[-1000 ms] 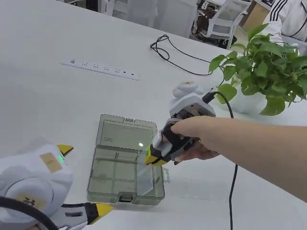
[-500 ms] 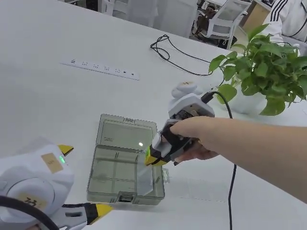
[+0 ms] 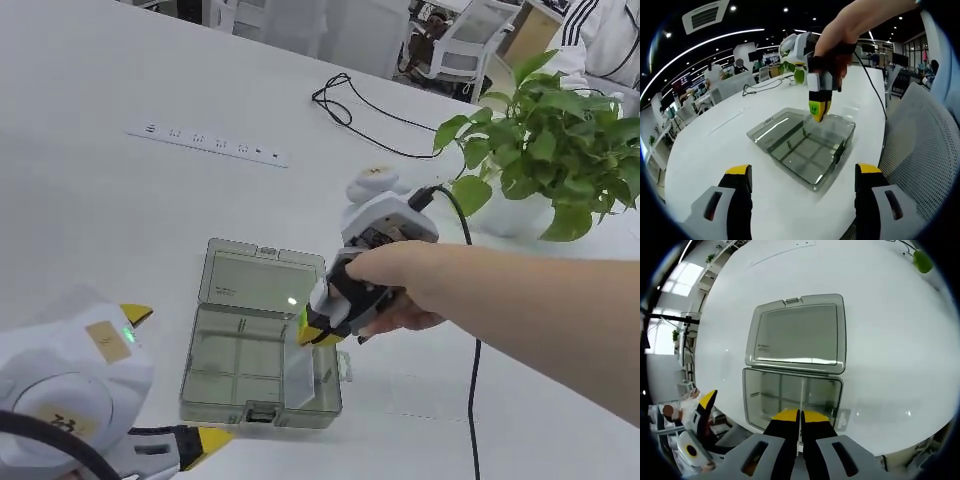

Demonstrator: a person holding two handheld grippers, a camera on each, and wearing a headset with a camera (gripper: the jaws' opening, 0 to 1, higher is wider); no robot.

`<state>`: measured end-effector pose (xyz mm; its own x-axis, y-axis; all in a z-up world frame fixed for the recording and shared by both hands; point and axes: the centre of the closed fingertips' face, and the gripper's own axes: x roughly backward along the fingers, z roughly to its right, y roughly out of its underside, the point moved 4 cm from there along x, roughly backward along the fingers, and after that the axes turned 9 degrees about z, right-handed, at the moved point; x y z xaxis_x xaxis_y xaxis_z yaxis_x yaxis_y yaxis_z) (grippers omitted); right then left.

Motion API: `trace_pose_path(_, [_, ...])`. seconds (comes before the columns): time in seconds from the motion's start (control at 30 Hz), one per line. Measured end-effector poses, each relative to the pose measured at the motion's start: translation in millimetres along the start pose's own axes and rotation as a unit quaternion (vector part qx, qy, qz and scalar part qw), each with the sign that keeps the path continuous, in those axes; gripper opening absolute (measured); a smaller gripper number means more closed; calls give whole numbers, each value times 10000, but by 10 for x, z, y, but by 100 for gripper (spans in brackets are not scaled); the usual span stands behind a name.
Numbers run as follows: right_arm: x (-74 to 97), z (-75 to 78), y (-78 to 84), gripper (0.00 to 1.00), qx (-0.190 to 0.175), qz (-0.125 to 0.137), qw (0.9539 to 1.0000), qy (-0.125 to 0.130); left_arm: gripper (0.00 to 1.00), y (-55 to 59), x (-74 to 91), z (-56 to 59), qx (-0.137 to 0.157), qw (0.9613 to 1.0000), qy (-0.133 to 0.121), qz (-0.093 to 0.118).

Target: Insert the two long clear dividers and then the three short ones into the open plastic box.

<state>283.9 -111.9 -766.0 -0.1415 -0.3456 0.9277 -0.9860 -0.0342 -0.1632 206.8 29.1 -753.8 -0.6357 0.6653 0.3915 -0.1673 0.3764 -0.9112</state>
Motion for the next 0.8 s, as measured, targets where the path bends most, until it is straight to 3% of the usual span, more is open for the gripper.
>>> trace_pose_path(0.3, [-42, -58, -9, 2, 443, -128, 9983, 351, 86, 5, -4, 18, -54, 10000, 45, -18])
trace_pose_path(0.8, [-174, -66, 33, 3, 675, -43, 9967, 441, 86, 7, -4, 12, -11, 10000, 24, -12])
